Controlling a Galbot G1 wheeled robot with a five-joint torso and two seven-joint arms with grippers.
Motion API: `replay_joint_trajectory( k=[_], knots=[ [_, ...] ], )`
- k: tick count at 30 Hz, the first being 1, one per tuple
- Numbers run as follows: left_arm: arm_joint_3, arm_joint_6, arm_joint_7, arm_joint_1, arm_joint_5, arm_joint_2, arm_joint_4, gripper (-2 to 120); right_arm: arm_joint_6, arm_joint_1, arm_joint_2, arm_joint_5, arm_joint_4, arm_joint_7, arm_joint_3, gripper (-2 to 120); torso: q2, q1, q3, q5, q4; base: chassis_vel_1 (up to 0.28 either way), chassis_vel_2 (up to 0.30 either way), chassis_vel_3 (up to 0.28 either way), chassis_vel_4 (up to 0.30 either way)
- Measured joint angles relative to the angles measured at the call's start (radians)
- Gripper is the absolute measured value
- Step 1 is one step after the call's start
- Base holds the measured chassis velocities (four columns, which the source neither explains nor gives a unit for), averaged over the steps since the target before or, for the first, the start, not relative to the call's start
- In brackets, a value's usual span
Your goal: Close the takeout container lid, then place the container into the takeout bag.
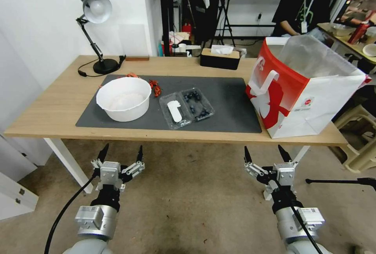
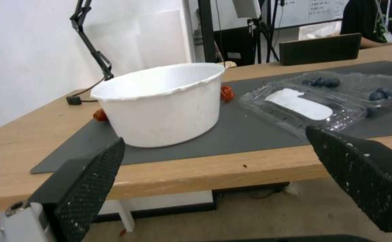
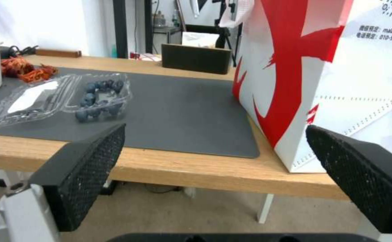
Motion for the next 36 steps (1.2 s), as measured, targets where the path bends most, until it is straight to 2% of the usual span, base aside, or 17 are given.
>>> replay_joint_trajectory(
  k=[24, 27, 29, 30, 31, 32, 36],
  knots=[
    [0.002, 0.004, 0.000, -0.002, -0.003, -0.002, -0.001, 100, -0.004, 0.002, 0.000, 0.005, 0.000, 0.001, 0.000, 100, 0.000, 0.000, 0.000, 0.0000, 0.0000, 0.000, 0.000, 0.000, 0.000],
    [0.038, 0.083, -0.001, -0.031, -0.055, -0.040, -0.022, 100, -0.065, 0.038, -0.007, 0.071, 0.007, 0.023, 0.019, 100, 0.000, 0.000, 0.000, -0.0002, 0.0000, 0.000, 0.000, 0.000, 0.000],
    [0.038, 0.083, -0.001, -0.031, -0.055, -0.040, -0.022, 100, -0.065, 0.038, -0.007, 0.071, 0.007, 0.023, 0.019, 100, 0.000, 0.000, 0.000, -0.0002, 0.0000, 0.000, 0.000, 0.000, 0.000],
    [0.088, 0.188, -0.003, -0.071, -0.123, -0.092, -0.051, 100, -0.154, 0.091, -0.017, 0.169, 0.021, 0.056, 0.047, 100, 0.000, 0.000, 0.000, 0.0002, -0.0001, 0.000, 0.000, 0.000, 0.000],
    [0.096, 0.194, -0.002, -0.076, -0.137, -0.101, -0.054, 100, -0.183, 0.108, -0.021, 0.200, 0.026, 0.067, 0.056, 100, 0.000, 0.000, 0.000, 0.0001, -0.0003, 0.000, 0.000, 0.000, 0.000],
    [0.098, 0.164, -0.002, -0.076, -0.149, -0.108, -0.049, 100, -0.237, 0.141, -0.027, 0.261, 0.033, 0.087, 0.074, 100, 0.000, 0.000, 0.000, 0.0002, 0.0001, 0.000, 0.000, 0.000, 0.000],
    [0.097, 0.111, -0.001, -0.072, -0.155, -0.110, -0.037, 100, -0.220, 0.166, -0.044, 0.308, 0.014, 0.076, 0.074, 100, 0.000, 0.000, 0.000, 0.0004, 0.0002, 0.000, 0.000, 0.000, 0.000]
  ],
)
